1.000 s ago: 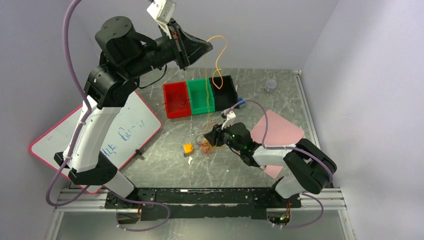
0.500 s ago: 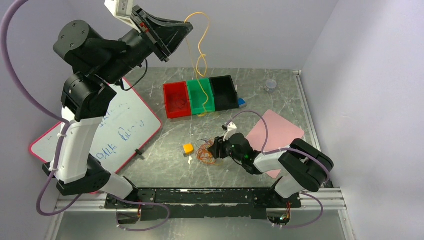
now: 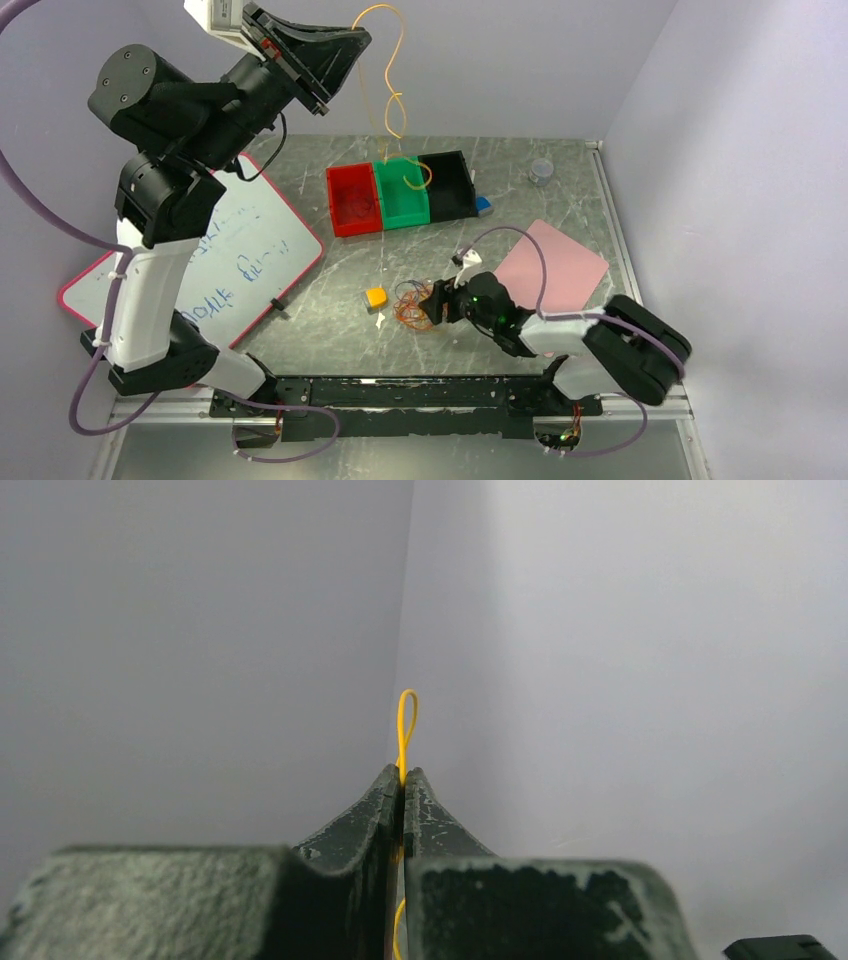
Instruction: Untangle the cables
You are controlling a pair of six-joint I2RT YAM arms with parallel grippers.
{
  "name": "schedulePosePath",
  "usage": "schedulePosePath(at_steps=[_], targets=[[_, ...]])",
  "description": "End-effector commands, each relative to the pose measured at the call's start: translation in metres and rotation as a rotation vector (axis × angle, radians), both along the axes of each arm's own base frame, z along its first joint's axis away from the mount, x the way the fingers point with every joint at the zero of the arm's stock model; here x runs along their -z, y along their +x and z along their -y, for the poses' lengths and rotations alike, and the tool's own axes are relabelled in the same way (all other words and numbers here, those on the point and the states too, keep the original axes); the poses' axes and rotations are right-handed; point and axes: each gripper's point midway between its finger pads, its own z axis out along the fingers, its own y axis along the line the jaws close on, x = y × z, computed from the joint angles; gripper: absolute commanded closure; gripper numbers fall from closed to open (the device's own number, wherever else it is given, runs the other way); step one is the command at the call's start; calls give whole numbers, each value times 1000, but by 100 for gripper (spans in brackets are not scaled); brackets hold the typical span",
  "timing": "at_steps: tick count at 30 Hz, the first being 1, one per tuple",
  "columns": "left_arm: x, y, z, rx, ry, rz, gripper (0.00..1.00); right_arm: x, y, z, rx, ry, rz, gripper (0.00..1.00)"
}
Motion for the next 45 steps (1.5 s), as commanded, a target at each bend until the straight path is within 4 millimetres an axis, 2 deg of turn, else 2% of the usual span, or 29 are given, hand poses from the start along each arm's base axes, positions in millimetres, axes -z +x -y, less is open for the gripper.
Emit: schedulePosePath(at_steps=[1, 10, 14, 19, 23, 26, 32, 45], targets=[[-4, 0, -9, -34, -18, 21, 93, -32, 0, 4, 11, 31, 58, 31], [34, 13, 3, -31, 51, -65, 93, -126, 4, 17, 27, 79, 230, 25], [52, 16, 10, -14, 84, -102, 93, -182, 1, 22, 18, 121, 336, 24], [70, 19, 14, -10, 107, -143, 93, -260, -3, 29, 10, 197, 486, 24], [80, 22, 17, -2, 120, -170, 93, -311, -6, 19, -44, 258, 582, 24], [88, 27, 19, -15, 125, -197, 93, -335, -5, 4, -94, 305, 642, 25], [103, 47, 27, -53, 123, -287, 93, -356, 11, -22, -136, 324, 754, 25], [104, 50, 33, -37, 87, -323, 93, -369, 56, -62, -116, 289, 882, 27]])
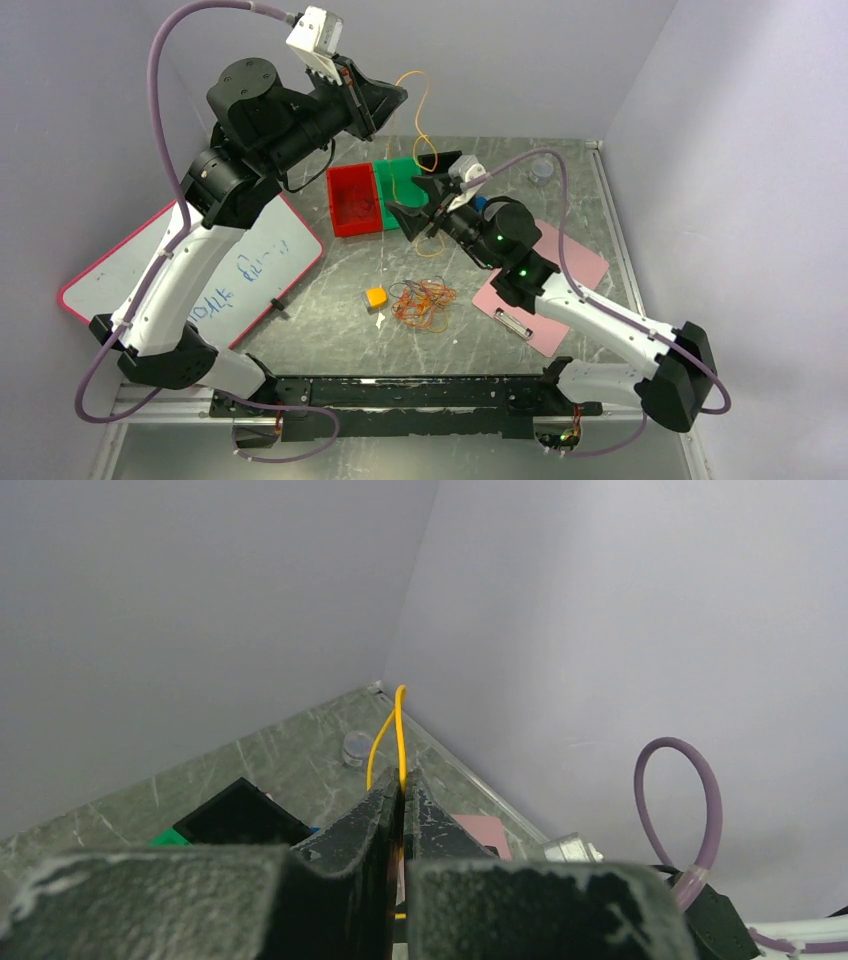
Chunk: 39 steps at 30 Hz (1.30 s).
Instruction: Untangle the cables
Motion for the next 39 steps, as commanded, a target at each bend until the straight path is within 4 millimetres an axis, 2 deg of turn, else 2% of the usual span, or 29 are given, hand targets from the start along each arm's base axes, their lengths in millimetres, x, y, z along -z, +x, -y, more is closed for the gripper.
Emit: schedulePosePath(at_steps=[1, 9, 13, 15, 18, 19, 22, 23, 24, 28, 30, 33, 36, 39], targets=[[-15, -4, -7, -7, -45, 13, 93, -35, 10, -9, 19, 57, 118, 29], [-19, -7, -6, 4, -53, 16, 93, -33, 37, -29, 50, 62, 143, 32], [-17, -6, -6, 3, -50, 15, 93, -39, 44, -31, 78, 73, 150, 43], [-17, -6, -6, 0, -50, 13, 93, -37, 47, -30, 90, 66, 138, 56], [-11, -1, -7, -24, -39, 1, 93, -33, 44, -30, 76, 57, 109, 94], [-8, 3, -8, -41, -33, -11, 93, -31, 42, -29, 69, 57, 94, 100], [6, 19, -13, -109, -8, -61, 93, -26, 31, -24, 40, 69, 39, 100], [13, 26, -15, -130, 2, -80, 93, -19, 26, -22, 28, 66, 13, 100], [22, 34, -17, -151, 20, -101, 93, -10, 21, -21, 15, 55, -22, 100], [64, 69, -29, -176, 10, -256, 89, -7, 0, -18, -62, 29, -106, 100], [88, 81, -32, -156, 17, -320, 79, -5, -8, -19, -93, -4, -164, 100], [113, 87, -31, -111, 25, -376, 57, 0, -17, -19, -127, -33, -257, 100], [122, 85, -30, -79, 22, -387, 42, 8, -16, -15, -95, -51, -336, 100], [123, 84, -37, -91, 23, -381, 36, 12, -10, -8, -34, -55, -390, 100]])
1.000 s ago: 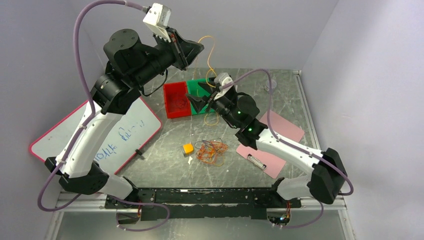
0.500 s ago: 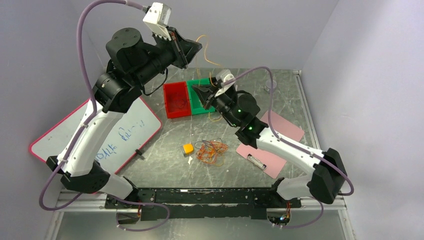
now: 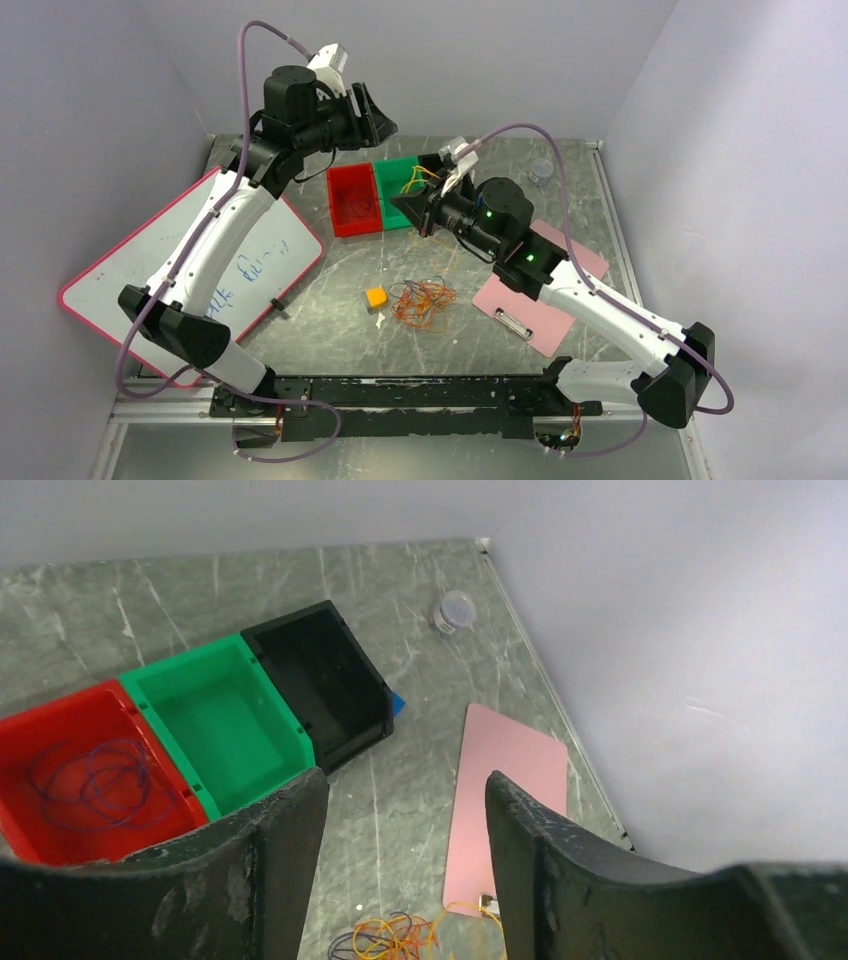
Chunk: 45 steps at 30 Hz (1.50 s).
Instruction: Untangle the cables
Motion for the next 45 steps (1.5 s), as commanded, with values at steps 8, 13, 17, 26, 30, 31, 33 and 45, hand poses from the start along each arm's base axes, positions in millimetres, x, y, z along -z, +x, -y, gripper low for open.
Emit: schedulePosePath(at_steps=[8, 13, 17, 26, 30, 31, 33, 45], targets=[[-20, -25, -23, 49, -44, 79, 28, 32, 30, 39, 208, -66, -271, 100], [-2, -33, -40, 19, 14, 76, 27, 45, 58, 66, 223, -42, -371, 100], [18, -43, -56, -17, 77, 67, 27, 53, 84, 90, 293, -80, -377, 100], [78, -67, -93, -101, 220, 13, 27, 54, 140, 110, 397, -143, -324, 100], [101, -80, -98, -100, 236, -25, 27, 60, 159, 110, 411, -162, -314, 100], [107, -82, -99, -98, 241, -36, 27, 60, 163, 109, 405, -165, -310, 100], [119, -84, -100, -96, 250, -54, 27, 61, 170, 106, 396, -166, -302, 100], [172, -65, -94, -102, 269, -114, 28, 61, 215, 94, 384, -184, -262, 100]])
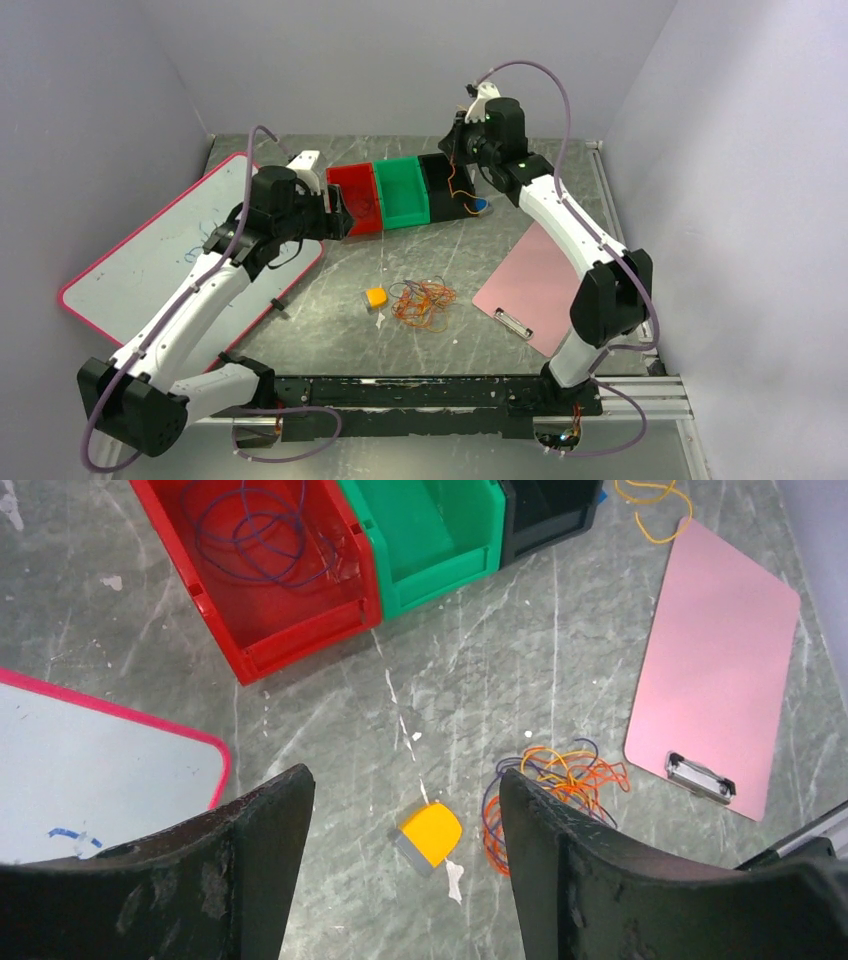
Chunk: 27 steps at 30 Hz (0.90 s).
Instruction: Untangle the cables
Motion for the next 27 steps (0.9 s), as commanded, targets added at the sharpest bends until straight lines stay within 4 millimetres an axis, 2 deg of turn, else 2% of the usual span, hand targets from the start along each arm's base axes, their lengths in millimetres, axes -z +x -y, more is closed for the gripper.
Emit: schedulePosePath(at_steps=[1, 5, 12, 20, 23, 27], targets=[[3, 21, -1, -31, -3, 48, 28, -21, 20, 0, -7, 4, 73, 100], [15, 29, -2, -38, 23, 45, 30, -18, 32, -4, -15, -14, 84, 100], [37, 34, -4, -35, 45, 28, 32, -1, 56, -7, -30, -35, 88, 100], [40, 34, -7, -44, 50, 27, 33, 28, 73, -10, -50, -53, 89, 100], [42, 34, -5, -37, 46, 17, 34, 29, 83, -11, -50, -51, 93, 100], [44, 37, -6, -36, 48, 7, 35, 22, 93, -17, -59, -18, 107, 100]])
